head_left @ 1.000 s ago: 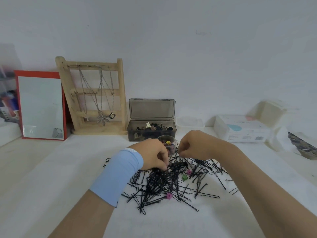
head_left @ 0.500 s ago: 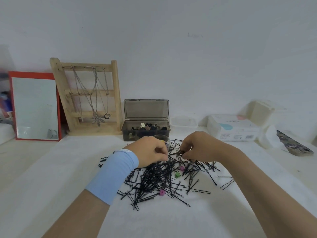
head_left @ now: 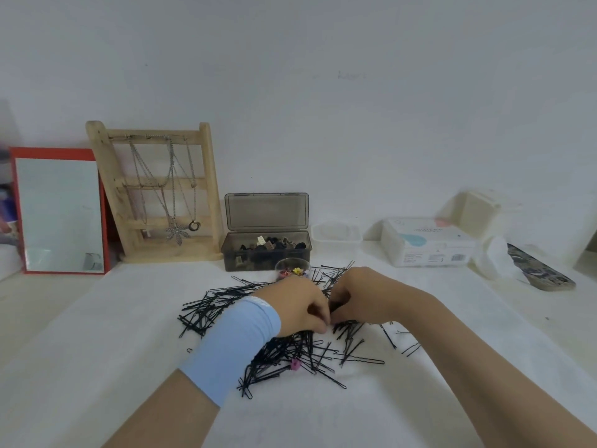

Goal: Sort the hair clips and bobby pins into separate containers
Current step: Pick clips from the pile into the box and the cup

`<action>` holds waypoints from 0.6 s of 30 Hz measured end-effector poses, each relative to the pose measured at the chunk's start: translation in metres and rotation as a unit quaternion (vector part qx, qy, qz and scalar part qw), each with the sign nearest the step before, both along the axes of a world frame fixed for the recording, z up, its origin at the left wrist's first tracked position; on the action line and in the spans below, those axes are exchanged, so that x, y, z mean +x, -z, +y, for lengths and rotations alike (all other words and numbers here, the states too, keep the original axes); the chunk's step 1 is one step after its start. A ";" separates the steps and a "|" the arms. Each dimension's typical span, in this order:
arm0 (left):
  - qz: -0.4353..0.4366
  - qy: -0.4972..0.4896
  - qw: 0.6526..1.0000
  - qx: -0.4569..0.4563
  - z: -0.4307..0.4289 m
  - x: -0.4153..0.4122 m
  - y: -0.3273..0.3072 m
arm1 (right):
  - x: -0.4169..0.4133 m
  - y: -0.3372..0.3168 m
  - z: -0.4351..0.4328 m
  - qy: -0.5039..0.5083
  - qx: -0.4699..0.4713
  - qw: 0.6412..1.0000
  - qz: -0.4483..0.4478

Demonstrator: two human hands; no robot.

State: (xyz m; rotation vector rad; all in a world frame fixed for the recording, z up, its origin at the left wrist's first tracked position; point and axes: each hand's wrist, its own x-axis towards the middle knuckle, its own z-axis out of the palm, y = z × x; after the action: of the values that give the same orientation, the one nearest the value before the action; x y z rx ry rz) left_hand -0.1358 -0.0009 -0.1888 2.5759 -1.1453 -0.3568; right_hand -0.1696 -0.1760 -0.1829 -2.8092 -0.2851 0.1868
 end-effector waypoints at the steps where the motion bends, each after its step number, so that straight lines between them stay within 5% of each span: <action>1: 0.001 -0.011 1.000 -0.026 0.004 0.003 -0.003 | 0.001 -0.001 -0.001 0.004 0.003 1.000 -0.005; 11: 0.039 -0.087 0.982 -0.165 0.023 0.039 -0.014 | 0.019 -0.003 0.003 -0.017 -0.020 0.998 0.056; 18: -0.010 -0.173 0.963 -0.207 0.021 0.080 -0.006 | 0.063 -0.015 0.012 0.052 0.101 0.985 -0.130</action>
State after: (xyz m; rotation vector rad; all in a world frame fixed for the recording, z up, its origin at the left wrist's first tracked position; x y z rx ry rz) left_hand -0.0554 0.0202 -0.1827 2.3416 -0.6629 -0.0059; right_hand -0.1068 -0.1641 -0.1681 -2.6348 -0.2005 -0.2219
